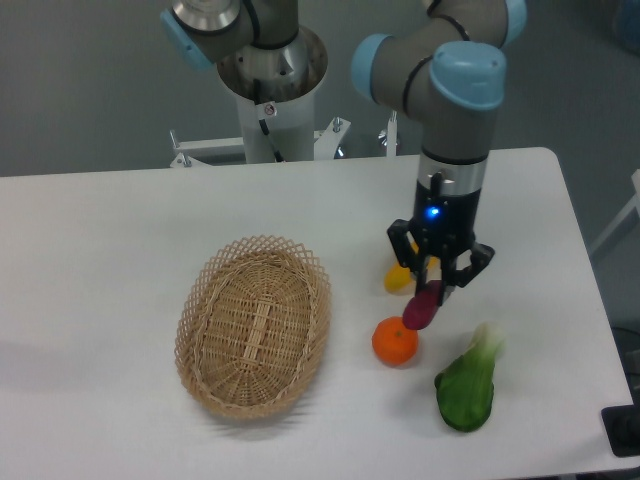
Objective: Place the sweet potato in the basket
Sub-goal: 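Carry the sweet potato over the wicker basket and lower it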
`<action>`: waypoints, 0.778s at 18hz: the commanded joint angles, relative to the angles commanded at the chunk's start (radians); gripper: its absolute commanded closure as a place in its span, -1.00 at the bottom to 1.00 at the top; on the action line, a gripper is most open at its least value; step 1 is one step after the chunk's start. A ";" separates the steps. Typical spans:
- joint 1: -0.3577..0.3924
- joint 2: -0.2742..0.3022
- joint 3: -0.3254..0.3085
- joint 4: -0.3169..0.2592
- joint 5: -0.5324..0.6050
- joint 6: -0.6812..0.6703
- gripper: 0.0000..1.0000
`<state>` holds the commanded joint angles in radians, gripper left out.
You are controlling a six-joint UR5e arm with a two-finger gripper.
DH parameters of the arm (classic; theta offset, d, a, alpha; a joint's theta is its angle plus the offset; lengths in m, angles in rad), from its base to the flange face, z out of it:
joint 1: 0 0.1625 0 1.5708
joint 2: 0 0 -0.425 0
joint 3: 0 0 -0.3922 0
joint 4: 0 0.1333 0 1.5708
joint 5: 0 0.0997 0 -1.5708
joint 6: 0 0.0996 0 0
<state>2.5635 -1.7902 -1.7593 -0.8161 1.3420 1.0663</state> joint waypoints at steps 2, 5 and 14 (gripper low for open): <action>-0.049 0.005 -0.020 0.002 0.054 -0.032 0.49; -0.124 -0.003 -0.034 0.008 0.109 -0.113 0.49; -0.338 -0.066 -0.062 0.011 0.270 -0.256 0.44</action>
<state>2.2259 -1.8560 -1.8208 -0.8053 1.6122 0.8100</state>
